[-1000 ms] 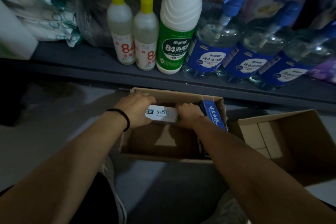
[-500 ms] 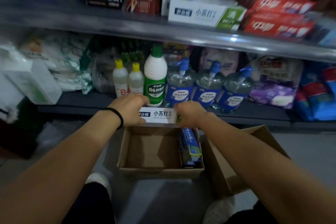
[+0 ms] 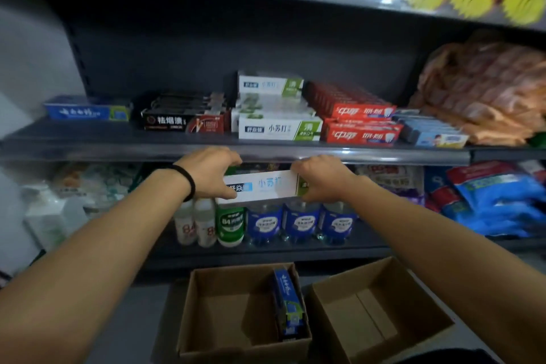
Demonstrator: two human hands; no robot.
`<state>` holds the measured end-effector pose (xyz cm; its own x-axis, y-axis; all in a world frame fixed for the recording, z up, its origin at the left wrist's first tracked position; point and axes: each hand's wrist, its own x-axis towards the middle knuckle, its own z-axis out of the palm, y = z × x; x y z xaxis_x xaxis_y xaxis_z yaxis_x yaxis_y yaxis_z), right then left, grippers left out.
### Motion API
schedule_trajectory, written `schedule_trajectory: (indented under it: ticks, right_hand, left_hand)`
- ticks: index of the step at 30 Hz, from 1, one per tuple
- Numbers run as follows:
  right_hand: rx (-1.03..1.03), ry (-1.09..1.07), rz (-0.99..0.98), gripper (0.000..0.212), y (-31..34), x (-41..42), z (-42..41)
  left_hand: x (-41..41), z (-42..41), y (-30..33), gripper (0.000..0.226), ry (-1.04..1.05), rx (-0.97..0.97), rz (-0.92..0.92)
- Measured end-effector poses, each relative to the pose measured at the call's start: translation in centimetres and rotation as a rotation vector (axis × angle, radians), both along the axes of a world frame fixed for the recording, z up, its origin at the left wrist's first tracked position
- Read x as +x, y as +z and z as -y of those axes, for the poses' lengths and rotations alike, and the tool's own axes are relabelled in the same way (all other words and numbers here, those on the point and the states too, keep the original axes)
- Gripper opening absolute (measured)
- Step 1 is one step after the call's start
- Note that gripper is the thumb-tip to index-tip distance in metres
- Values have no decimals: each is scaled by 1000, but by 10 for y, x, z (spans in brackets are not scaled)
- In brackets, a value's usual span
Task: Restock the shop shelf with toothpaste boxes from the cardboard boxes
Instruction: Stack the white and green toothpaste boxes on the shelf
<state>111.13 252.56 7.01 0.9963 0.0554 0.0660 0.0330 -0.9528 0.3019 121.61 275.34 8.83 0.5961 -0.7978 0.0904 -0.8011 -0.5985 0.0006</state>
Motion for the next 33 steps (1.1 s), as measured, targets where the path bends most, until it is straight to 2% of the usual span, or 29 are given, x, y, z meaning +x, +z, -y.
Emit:
schedule_trajectory:
  ticks: [10, 15, 19, 31, 33]
  right_hand:
    - [-85, 58, 320, 39, 61, 23, 39]
    - [-137, 57, 406, 49, 74, 51, 57]
    - [-154, 48, 482, 48, 84, 72, 70]
    - [-157, 22, 574, 59, 73, 121, 101]
    - [-156, 23, 584, 58, 70, 128, 105]
  left_hand:
    - [43, 26, 74, 69, 12, -58, 11]
    - [71, 44, 94, 75, 21, -84, -17]
    - [92, 54, 109, 71, 31, -118, -22]
    - [145, 98, 106, 72, 44, -94, -143]
    - [151, 105, 102, 65, 39, -101, -164]
